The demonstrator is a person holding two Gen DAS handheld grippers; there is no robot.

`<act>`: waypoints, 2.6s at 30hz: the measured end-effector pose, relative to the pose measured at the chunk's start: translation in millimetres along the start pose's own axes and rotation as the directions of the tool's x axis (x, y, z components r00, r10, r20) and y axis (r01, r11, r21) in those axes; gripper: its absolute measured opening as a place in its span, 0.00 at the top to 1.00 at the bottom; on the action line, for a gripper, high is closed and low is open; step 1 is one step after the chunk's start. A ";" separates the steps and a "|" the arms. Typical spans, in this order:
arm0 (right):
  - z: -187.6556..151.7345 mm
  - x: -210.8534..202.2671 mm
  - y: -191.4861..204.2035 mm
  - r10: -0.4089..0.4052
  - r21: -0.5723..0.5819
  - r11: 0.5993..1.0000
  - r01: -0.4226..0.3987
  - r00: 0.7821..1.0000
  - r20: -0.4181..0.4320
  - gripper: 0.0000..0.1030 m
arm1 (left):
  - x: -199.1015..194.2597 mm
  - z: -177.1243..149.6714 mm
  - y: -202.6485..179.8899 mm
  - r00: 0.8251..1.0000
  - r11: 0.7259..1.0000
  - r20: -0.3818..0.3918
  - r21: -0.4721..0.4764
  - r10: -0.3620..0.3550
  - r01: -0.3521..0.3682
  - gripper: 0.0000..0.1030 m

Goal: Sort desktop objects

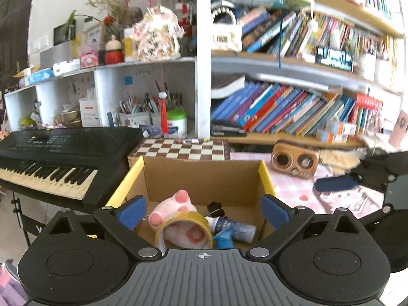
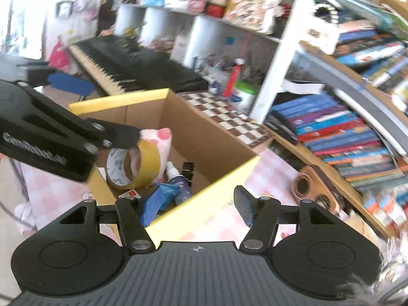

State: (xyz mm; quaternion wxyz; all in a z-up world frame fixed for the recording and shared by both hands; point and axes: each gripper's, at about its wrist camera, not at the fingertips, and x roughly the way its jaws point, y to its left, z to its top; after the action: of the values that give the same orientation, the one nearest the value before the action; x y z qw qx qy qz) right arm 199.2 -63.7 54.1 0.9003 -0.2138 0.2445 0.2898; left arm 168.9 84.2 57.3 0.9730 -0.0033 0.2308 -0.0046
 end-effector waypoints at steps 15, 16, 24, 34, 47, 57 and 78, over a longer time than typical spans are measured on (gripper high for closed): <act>-49.2 -104.1 22.4 -0.190 0.333 0.929 0.158 0.979 0.067 0.40 | -89.2 -19.3 -1.3 0.994 1.000 0.105 -0.007 -0.012 0.013 0.02; -52.9 -108.8 24.8 -0.208 0.350 0.921 0.173 0.976 0.065 0.36 | -93.5 -21.4 -2.6 0.994 1.000 0.111 -0.008 -0.009 0.010 0.01; -88.7 -139.9 45.1 -0.302 0.434 0.859 0.270 0.953 0.006 0.26 | -112.1 -48.0 -20.6 0.994 0.999 0.108 0.013 0.035 -0.037 0.00; -127.5 -164.9 64.1 -0.374 0.509 0.787 0.349 0.926 -0.057 0.18 | -124.5 -79.5 -44.8 0.998 0.999 0.059 0.025 0.024 -0.026 0.00; -157.4 -176.1 71.8 -0.373 0.526 0.760 0.382 0.919 -0.128 0.11 | -131.5 -109.0 -63.1 0.999 0.998 -0.021 0.046 0.032 -0.031 0.00; -163.2 -177.5 77.0 -0.345 0.514 0.775 0.368 0.927 -0.144 0.07 | -137.3 -118.8 -64.9 0.998 0.998 -0.054 0.037 0.045 -0.043 0.00; -168.9 -178.6 78.8 -0.331 0.522 0.764 0.378 0.925 -0.186 0.02 | -144.0 -126.6 -73.0 0.994 0.997 -0.097 0.068 0.044 -0.038 0.00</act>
State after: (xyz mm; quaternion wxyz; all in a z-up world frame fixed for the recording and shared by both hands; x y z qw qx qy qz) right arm -30.8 -168.8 2.5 0.9507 -0.0006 0.3093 0.0228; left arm -17.2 12.1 9.5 0.9600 0.0341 0.2780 0.0077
